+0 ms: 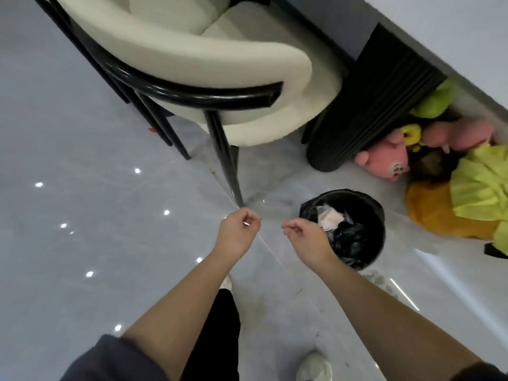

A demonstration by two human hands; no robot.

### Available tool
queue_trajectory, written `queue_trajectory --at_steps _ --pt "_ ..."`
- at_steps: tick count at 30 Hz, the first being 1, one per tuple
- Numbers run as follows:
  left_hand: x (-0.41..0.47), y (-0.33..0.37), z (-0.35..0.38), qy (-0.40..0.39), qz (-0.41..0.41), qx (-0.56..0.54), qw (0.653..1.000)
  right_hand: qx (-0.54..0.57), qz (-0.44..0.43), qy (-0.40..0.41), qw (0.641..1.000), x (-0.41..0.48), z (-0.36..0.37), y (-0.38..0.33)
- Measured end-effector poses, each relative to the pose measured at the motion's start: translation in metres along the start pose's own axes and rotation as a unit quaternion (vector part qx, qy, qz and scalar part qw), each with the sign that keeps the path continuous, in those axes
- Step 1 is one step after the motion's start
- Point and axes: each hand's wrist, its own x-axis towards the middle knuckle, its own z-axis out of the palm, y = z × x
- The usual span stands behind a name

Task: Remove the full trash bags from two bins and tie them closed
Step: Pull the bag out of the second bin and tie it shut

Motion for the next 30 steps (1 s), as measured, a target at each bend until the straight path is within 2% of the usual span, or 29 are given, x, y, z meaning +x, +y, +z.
queue_trajectory --at_steps 5,9,14,18,20,22,24,27,30 --pt "0.038 -0.059 0.129 -0.029 -0.027 0.007 0.999 -0.099 -0.003 0.039 0.994 0.03 -0.064 0.121" --pt "0.079 -0.099 0.195 -0.031 -0.075 -0.015 0.997 -0.111 0.006 0.101 0.989 0.062 -0.094 0.192" --pt "0.135 -0.125 0.236 0.014 -0.099 -0.03 0.995 -0.134 0.011 0.182 0.974 0.112 -0.123 0.253" --pt "0.17 -0.134 0.256 -0.018 -0.151 -0.078 0.985 -0.117 -0.001 0.296 0.948 0.145 -0.138 0.275" --pt "0.178 -0.135 0.26 -0.053 -0.171 -0.09 0.98 -0.11 -0.01 0.325 0.939 0.161 -0.145 0.282" --pt "0.182 -0.136 0.263 -0.084 -0.184 -0.114 0.973 -0.057 0.025 0.297 0.953 0.174 -0.152 0.285" --pt "0.186 -0.136 0.266 -0.083 -0.184 -0.143 0.969 0.034 0.097 0.242 0.965 0.182 -0.155 0.288" --pt "0.19 -0.136 0.268 -0.077 -0.138 -0.173 0.972 0.165 0.174 0.167 0.956 0.186 -0.153 0.295" --pt "0.188 -0.132 0.267 -0.045 -0.096 -0.203 0.973 0.224 0.188 0.186 0.938 0.19 -0.15 0.303"
